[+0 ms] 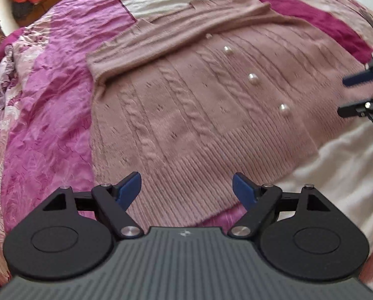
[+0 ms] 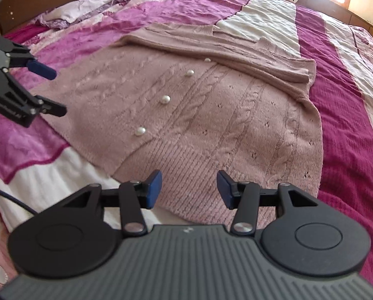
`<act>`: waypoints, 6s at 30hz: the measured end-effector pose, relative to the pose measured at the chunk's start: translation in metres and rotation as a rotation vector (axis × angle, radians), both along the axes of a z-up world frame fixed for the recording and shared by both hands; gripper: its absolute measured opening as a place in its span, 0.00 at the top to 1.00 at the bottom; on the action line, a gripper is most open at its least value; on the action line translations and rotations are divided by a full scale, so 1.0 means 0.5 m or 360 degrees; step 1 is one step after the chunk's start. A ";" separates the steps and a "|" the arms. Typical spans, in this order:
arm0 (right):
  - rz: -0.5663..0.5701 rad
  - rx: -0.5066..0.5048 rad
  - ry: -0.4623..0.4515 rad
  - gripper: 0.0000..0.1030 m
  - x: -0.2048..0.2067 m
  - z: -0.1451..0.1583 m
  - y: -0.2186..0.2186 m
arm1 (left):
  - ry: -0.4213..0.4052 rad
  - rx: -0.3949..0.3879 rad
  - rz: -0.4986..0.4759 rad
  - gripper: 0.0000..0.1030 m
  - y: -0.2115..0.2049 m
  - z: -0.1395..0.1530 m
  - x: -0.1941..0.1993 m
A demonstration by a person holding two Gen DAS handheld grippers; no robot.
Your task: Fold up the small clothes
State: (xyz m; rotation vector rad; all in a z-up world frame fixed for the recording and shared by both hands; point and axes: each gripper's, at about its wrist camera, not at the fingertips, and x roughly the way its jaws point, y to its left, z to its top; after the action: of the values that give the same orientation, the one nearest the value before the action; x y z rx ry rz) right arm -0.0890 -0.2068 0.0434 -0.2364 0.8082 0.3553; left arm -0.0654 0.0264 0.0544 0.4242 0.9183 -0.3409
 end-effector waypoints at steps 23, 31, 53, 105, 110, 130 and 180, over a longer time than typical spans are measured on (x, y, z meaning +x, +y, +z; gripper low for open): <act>0.0084 -0.0341 0.0033 0.24 0.020 -0.060 0.024 | -0.0008 0.0140 0.0028 0.17 0.006 -0.062 0.037; -0.0006 -0.0340 -0.0091 0.24 0.032 -0.050 0.021 | -0.0057 0.0090 0.0057 0.17 0.011 -0.062 0.041; -0.0138 -0.0200 -0.0101 0.67 0.040 -0.049 -0.002 | -0.0095 -0.0082 0.0100 0.50 0.005 -0.053 0.033; -0.0397 0.0030 -0.0807 0.88 0.350 0.166 -0.013 | -0.0913 -0.0392 0.0420 0.95 -0.062 0.210 0.405; -0.0458 0.0002 -0.0796 0.88 0.424 0.148 -0.017 | -0.0907 -0.0348 0.0415 0.95 -0.089 0.192 0.501; -0.0515 -0.0084 -0.0450 0.85 0.611 -0.038 -0.029 | -0.0512 -0.0169 0.0508 0.94 -0.113 -0.070 0.746; -0.0484 0.0217 -0.0371 0.52 0.409 -0.058 -0.049 | -0.0688 -0.0049 0.0286 0.91 -0.024 0.015 0.623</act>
State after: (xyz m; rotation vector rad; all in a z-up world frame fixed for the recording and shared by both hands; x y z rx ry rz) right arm 0.1153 -0.2315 0.0143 -0.0242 0.5758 0.0925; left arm 0.2463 0.0144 0.0618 0.3651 0.5229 -0.0910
